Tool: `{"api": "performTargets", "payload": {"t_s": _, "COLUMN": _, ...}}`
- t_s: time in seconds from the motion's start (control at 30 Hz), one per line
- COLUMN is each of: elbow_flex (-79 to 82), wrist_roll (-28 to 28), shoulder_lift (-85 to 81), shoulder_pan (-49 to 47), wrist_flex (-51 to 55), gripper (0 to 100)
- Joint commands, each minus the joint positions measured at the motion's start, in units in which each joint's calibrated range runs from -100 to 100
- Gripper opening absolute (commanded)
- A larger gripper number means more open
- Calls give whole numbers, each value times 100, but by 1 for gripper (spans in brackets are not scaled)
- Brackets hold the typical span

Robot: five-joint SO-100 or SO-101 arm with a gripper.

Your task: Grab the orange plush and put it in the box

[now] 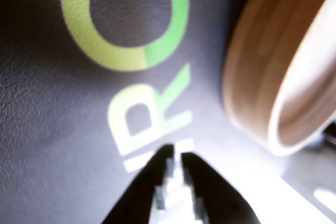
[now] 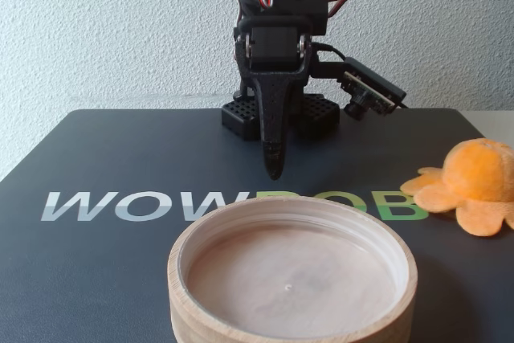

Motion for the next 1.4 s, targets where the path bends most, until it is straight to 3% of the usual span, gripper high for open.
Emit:
{"api": "performTargets", "payload": {"t_s": 0.0, "elbow_flex": 72, "wrist_roll": -12, "shoulder_lift": -61, "shoulder_pan": -1, "wrist_flex": 16, "gripper": 1}}
{"api": "performTargets", "payload": {"t_s": 0.6, "elbow_flex": 35, "wrist_roll": -7, "shoulder_lift": -69, "shoulder_pan": -68, "wrist_flex": -10, "gripper": 1}}
{"api": "performTargets", "payload": {"t_s": 0.7, "elbow_flex": -581, "wrist_roll": 35, "shoulder_lift": 66, "shoulder_pan": -568, "wrist_flex": -27, "gripper": 1}}
{"api": "performTargets", "payload": {"t_s": 0.83, "elbow_flex": -1325, "wrist_roll": -17, "shoulder_lift": 1398, "shoulder_pan": -1047, "wrist_flex": -271, "gripper": 1}}
{"api": "performTargets", "payload": {"t_s": 1.07, "elbow_flex": -4933, "wrist_roll": -1250, "shoulder_lift": 6364, "shoulder_pan": -2683, "wrist_flex": 329, "gripper": 1}}
{"api": "performTargets", "payload": {"t_s": 1.1, "elbow_flex": -5377, "wrist_roll": -1402, "shoulder_lift": 6862, "shoulder_pan": -2959, "wrist_flex": 442, "gripper": 4}}
{"api": "performTargets", "payload": {"t_s": 1.23, "elbow_flex": -5704, "wrist_roll": -2289, "shoulder_lift": 7401, "shoulder_pan": -3901, "wrist_flex": 286, "gripper": 35}}
{"api": "performTargets", "payload": {"t_s": 1.37, "elbow_flex": -5713, "wrist_roll": -2824, "shoulder_lift": 8017, "shoulder_pan": -4558, "wrist_flex": -349, "gripper": 43}}
